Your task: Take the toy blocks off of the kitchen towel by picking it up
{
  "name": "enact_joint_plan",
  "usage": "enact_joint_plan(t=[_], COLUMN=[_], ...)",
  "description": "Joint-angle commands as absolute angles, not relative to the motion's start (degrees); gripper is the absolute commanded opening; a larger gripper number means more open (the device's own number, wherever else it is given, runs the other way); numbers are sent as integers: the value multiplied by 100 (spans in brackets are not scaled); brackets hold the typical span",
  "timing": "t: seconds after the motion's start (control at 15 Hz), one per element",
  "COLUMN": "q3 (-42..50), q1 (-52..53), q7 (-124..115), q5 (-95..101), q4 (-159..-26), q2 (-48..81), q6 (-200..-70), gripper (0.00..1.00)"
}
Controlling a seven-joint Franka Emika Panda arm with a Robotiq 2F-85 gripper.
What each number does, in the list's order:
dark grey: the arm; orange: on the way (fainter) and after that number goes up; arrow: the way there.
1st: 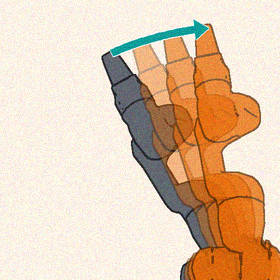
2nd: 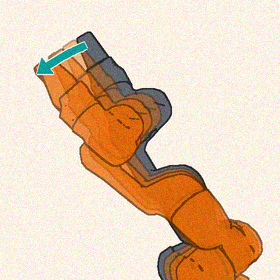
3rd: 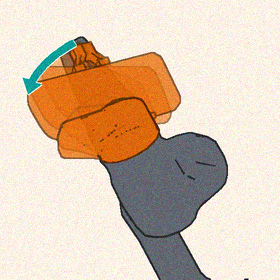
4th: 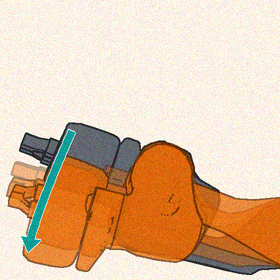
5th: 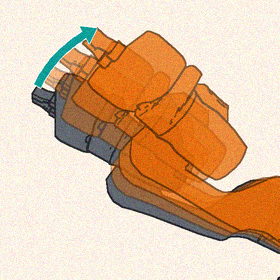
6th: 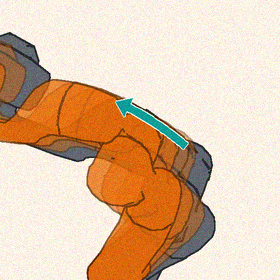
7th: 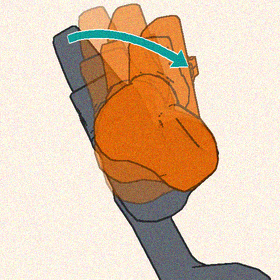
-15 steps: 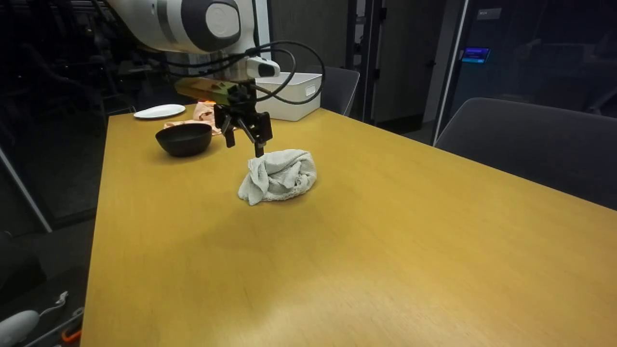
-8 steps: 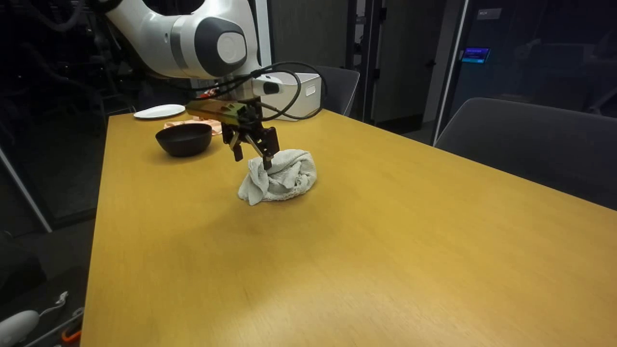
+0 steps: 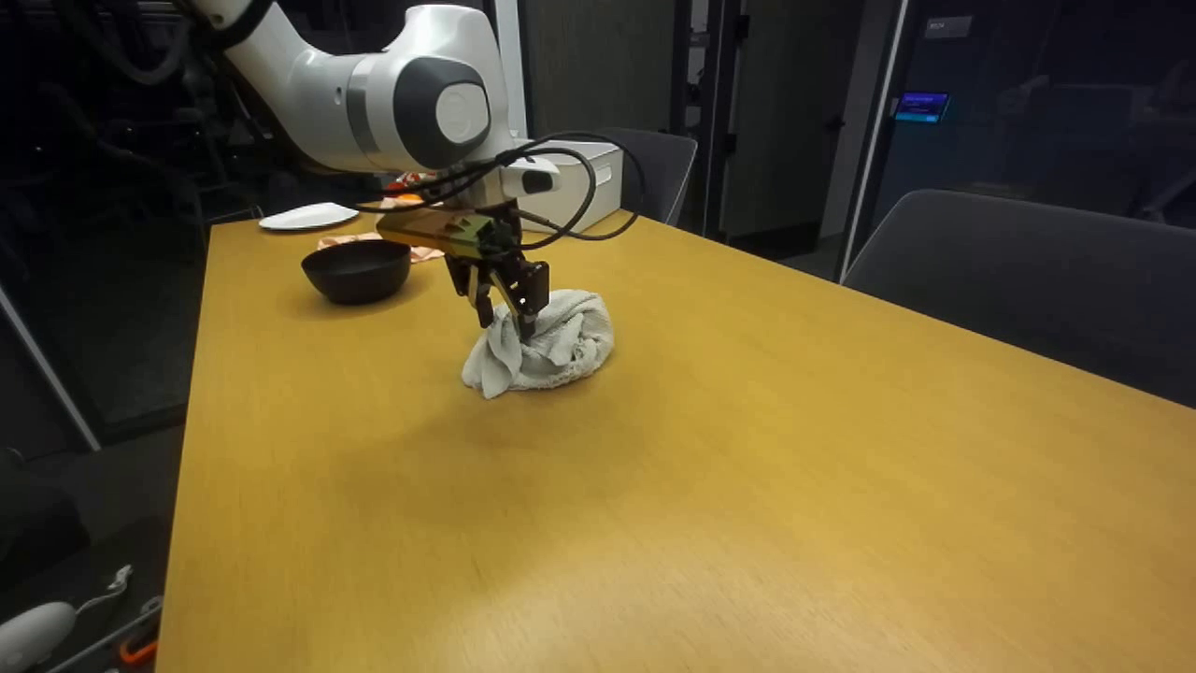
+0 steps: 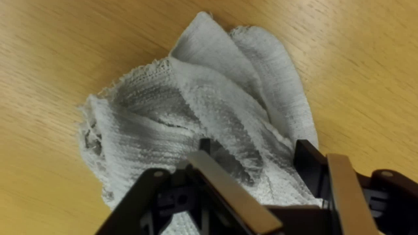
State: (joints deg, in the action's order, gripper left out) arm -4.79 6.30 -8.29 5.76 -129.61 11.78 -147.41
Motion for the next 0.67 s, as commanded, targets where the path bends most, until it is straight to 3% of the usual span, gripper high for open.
enact_joint_plan(t=[0.0, 0.2, 0.27, 0.47, 0.6], q3=[-355, -294, -294, -227, -139], q1=[684, 678, 663, 684, 737], q7=[-966, -986, -949, -1060, -1243], q5=[721, 733, 679, 755, 1044], q4=[-12972, -12971, -12971, -12972, -12989], q2=[1206, 1231, 1217, 1066, 891], q6=[-14942, -14895, -14854, -14762, -14782], gripper=[40, 14, 10, 3, 7])
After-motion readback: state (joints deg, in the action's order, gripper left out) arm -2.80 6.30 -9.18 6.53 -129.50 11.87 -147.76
